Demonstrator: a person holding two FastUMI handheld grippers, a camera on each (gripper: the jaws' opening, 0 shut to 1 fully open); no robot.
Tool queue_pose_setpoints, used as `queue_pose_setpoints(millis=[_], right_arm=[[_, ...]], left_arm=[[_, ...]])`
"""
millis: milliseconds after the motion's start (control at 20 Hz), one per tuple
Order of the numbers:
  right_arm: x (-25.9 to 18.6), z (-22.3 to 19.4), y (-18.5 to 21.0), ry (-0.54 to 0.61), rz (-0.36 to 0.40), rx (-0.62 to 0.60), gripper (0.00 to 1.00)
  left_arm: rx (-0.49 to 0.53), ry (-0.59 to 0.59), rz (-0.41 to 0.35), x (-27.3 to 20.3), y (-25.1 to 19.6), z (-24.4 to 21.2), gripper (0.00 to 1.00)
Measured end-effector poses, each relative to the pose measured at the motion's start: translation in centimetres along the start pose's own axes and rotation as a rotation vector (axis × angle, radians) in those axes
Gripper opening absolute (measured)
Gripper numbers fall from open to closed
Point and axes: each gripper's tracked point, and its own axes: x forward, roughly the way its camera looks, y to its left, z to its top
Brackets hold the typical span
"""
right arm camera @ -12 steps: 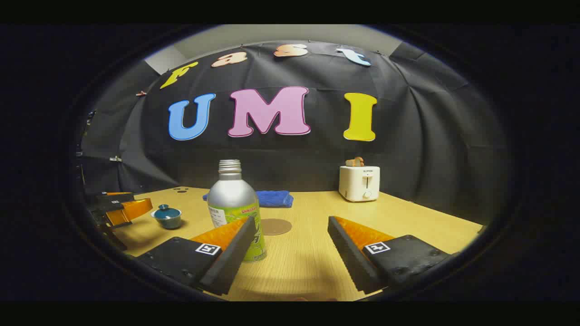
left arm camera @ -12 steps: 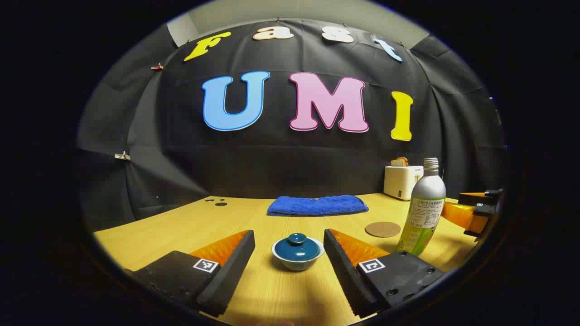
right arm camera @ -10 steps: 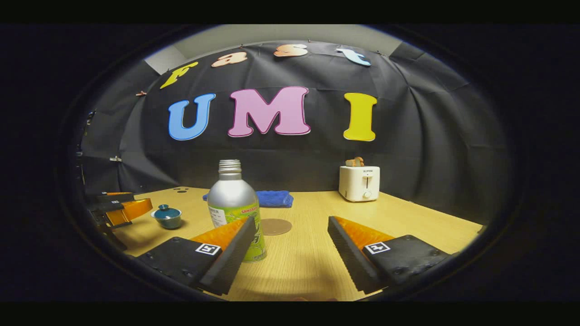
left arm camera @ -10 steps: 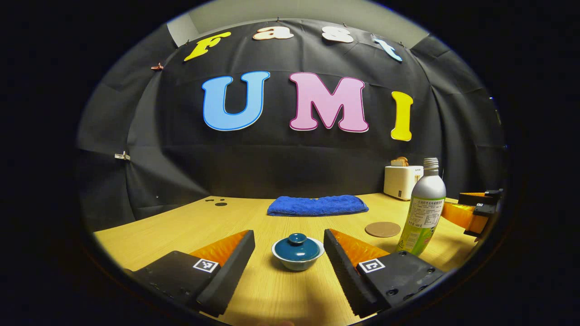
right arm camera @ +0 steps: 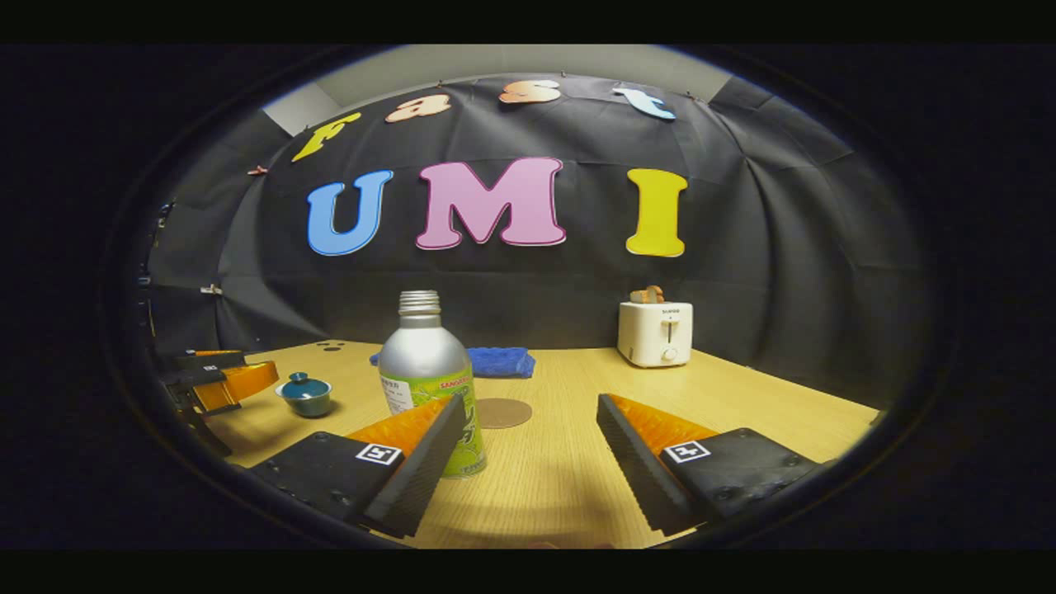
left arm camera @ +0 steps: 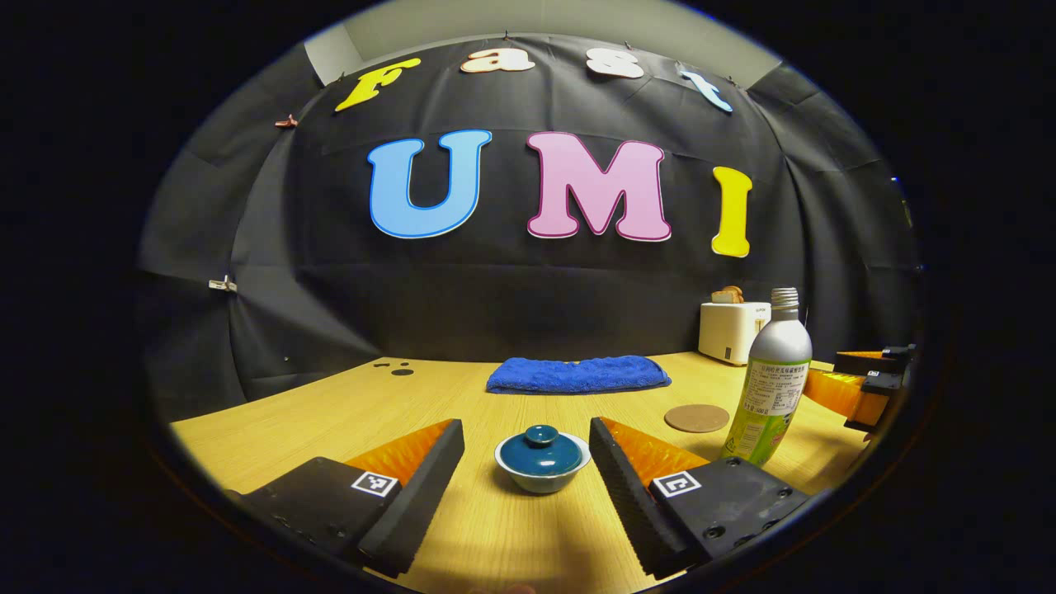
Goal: Open the teacup lid with one hand, grasp the water bottle and pour water into the teacup with the other hand; after pouring, place the water bottle on the coaster and then close the teacup lid.
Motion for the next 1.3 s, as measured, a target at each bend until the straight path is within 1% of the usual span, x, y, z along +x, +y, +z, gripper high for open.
queue_pose_setpoints(millis=[450,800,950,1100,1300], right_arm=[[0.0,-0.1,0.0,0.001,0.003,0.000,0.99],[0.1,0.1,0.1,0.000,0.013,0.002,0.99],[0.0,0.0,-0.4,0.005,0.023,0.032,0.99],[-0.5,0.8,-1.3,0.006,0.028,0.036,0.99],[-1.6,3.1,-1.4,-0.046,0.067,0.018,1.00]], left_arm=[[0.000,0.001,0.001,0.1,0.0,-0.1,0.96],[0.001,0.000,-0.030,0.2,-0.7,0.0,0.96],[0.001,-0.002,-0.059,0.6,-1.3,0.0,0.96],[0.005,0.013,-0.055,2.0,-1.2,-0.2,0.96],[0.013,0.059,-0.063,4.4,-1.1,-0.9,0.97]])
